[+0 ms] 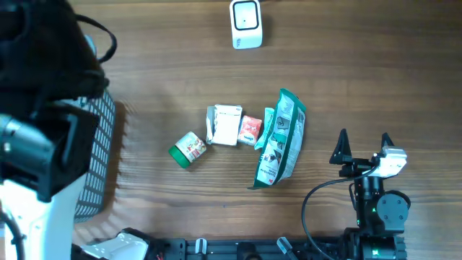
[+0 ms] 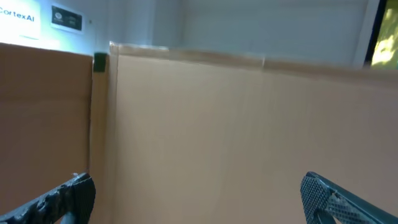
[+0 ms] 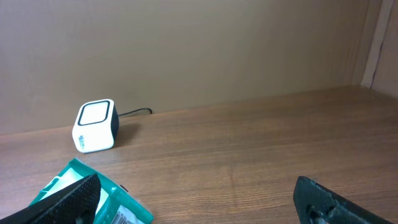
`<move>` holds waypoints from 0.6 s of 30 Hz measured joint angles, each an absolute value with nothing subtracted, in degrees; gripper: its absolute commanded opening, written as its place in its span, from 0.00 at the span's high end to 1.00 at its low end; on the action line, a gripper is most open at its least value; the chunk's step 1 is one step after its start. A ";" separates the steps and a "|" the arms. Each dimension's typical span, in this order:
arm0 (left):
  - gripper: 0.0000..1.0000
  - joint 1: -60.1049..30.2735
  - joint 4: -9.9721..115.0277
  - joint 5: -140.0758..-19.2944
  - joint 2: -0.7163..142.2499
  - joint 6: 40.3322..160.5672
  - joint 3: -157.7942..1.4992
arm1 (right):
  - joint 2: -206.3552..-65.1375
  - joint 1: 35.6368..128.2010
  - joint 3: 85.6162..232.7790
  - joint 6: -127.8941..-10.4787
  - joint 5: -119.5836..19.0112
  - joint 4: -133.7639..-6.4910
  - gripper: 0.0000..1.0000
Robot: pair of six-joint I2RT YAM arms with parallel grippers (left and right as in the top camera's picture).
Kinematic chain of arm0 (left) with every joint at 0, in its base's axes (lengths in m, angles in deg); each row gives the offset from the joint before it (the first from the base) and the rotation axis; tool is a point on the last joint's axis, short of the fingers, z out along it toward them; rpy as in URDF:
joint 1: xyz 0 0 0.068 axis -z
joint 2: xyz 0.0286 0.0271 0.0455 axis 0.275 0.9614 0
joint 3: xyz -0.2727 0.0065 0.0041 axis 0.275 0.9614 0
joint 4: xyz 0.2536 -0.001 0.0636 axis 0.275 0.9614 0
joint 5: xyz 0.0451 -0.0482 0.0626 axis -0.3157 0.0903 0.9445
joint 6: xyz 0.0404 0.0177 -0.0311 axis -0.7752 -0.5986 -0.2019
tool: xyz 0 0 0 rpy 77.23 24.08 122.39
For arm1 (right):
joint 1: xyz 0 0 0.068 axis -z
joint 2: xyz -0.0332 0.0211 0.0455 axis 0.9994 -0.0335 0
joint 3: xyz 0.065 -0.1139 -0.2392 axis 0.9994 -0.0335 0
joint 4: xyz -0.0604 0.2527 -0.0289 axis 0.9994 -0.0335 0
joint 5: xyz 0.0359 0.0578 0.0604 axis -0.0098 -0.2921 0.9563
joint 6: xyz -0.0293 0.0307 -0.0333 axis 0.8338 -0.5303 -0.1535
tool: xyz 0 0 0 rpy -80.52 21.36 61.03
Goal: Scan the item barcode
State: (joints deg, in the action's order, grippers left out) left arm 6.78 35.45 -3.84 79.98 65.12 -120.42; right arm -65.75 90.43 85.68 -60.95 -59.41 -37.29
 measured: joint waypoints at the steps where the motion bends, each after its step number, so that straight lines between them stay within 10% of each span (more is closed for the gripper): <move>1: 0.00 6.78 35.95 -3.51 78.52 64.13 -116.27 | -65.75 90.43 85.68 -60.95 -59.41 -37.31 0.00; 18: 0.00 -8.26 34.88 -15.19 28.99 71.76 -75.48 | -65.75 90.43 85.68 -60.95 -59.41 -37.31 0.00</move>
